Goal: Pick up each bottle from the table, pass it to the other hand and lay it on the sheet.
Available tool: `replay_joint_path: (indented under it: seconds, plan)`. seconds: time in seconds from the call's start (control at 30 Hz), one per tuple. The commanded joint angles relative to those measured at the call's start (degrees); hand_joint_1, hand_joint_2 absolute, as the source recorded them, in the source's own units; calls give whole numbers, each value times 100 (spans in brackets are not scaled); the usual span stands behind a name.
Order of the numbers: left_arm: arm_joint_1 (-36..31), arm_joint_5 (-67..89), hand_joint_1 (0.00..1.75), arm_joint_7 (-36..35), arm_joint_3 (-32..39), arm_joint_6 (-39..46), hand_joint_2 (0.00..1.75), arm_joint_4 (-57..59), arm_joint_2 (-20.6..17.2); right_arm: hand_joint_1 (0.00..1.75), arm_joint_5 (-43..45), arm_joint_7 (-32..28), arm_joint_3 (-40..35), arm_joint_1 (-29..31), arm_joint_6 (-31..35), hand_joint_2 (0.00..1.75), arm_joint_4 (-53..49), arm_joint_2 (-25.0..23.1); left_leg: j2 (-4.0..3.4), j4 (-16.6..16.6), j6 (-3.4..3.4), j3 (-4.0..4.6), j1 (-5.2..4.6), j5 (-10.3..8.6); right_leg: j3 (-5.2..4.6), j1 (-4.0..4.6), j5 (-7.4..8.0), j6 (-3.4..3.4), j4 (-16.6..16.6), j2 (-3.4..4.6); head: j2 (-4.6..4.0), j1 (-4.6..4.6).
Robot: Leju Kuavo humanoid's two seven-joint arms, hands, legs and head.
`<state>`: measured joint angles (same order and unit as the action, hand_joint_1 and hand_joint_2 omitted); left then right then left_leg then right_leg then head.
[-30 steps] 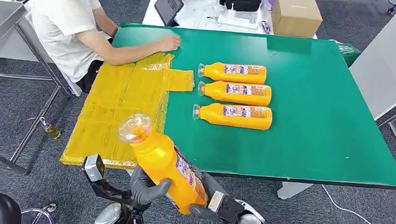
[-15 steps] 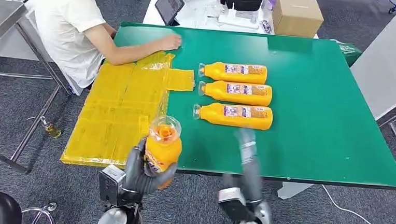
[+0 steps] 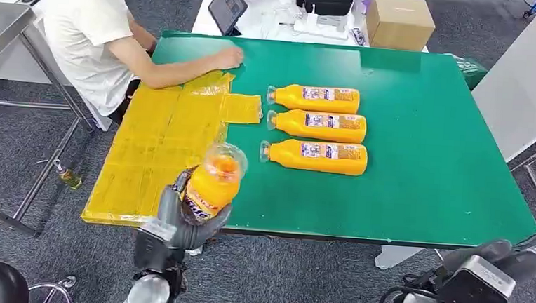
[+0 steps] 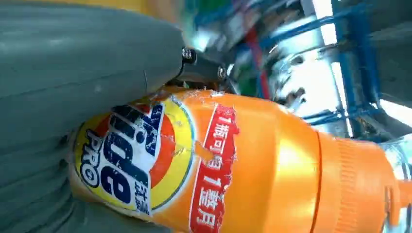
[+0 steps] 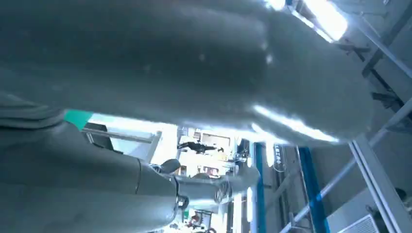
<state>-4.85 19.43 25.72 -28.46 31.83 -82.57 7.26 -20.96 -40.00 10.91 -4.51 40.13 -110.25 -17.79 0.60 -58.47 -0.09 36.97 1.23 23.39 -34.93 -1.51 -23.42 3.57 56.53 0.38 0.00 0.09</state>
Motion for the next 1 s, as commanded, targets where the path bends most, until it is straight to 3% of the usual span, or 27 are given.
replay_joint_path:
  seconds: [0.03,0.23,0.33,0.4,0.47,0.57,0.7,0.73,0.83,0.87,0.9,0.93,0.97,1.0]
  plan:
    - [-722,1270,140,-509,-299,252,175,1154,-449,0,104,0,-44,117,-13,0,422,2,-5,9,5,-20,1,1,21,4,0,-11,-9,1,0,-2]
    - [-722,1270,140,-509,-299,252,175,1154,-449,0,104,0,-44,117,-13,0,422,2,-10,13,12,-59,5,18,64,12,-15,-29,-16,-3,0,-2]
    - [-722,1270,140,-509,-299,252,175,1154,-449,0,104,0,-44,117,-13,0,422,2,-8,7,6,-23,-1,6,26,3,-4,-15,-5,2,0,-2]
    - [-1039,2232,140,-1127,-456,53,175,1612,-504,0,275,0,-162,147,-13,0,578,71,-8,6,5,-18,0,5,21,3,-3,-14,-4,2,0,-2]
    - [-1377,2492,150,-1444,-509,-463,175,2137,-460,0,339,0,-304,207,-13,0,762,133,-2,11,7,-40,3,7,45,9,-7,-24,-10,-8,0,-2]
    - [-2138,2876,145,-1806,-604,-1269,175,3380,-381,0,561,0,-655,304,-13,0,1172,335,6,14,10,-45,4,0,53,11,-2,-26,-16,-15,0,-2]
    - [-2688,3205,124,-2030,-541,-1569,175,4347,-252,0,670,0,-937,353,-13,0,1531,504,-2,8,5,-20,3,-10,25,7,8,-13,-11,-3,0,-2]
    - [-2780,3143,91,-2011,-451,-1684,175,4505,-232,0,754,0,-1051,365,-13,0,1624,571,-6,10,7,-30,6,-8,36,10,8,-18,-15,-3,0,0]
    - [-3005,3078,63,-2041,-337,-1862,175,4827,-247,0,827,0,-1204,400,-13,0,1813,651,-8,12,13,-42,6,-7,48,11,3,-22,-16,-3,0,0]
    - [-3144,3061,150,-2042,-314,-1995,175,5026,-249,0,926,0,-1274,438,-13,0,1924,685,-10,8,11,-30,5,-9,38,9,6,-14,-11,3,0,0]
    - [-3224,3056,175,-2043,-306,-2092,175,5156,-234,0,984,0,-1317,444,-13,0,1974,707,-18,10,12,-43,8,-5,50,13,7,-21,-15,9,0,0]
    - [-3361,2994,169,-2002,-260,-2260,175,5360,-198,0,1090,0,-1407,496,-13,0,2089,746,-18,8,11,-34,5,-9,39,10,9,-15,-10,11,0,-2]
    - [-3417,2991,150,-2002,-258,-2302,175,5424,-184,0,1096,0,-1432,511,-13,0,2117,749,-19,8,12,-40,6,-6,46,12,8,-19,-11,10,0,0]
    - [-3490,2987,150,-2001,-257,-2358,175,5520,-160,0,1127,0,-1486,533,-13,0,2164,758,-11,6,9,-25,4,-12,30,7,10,-11,-6,6,0,-2]
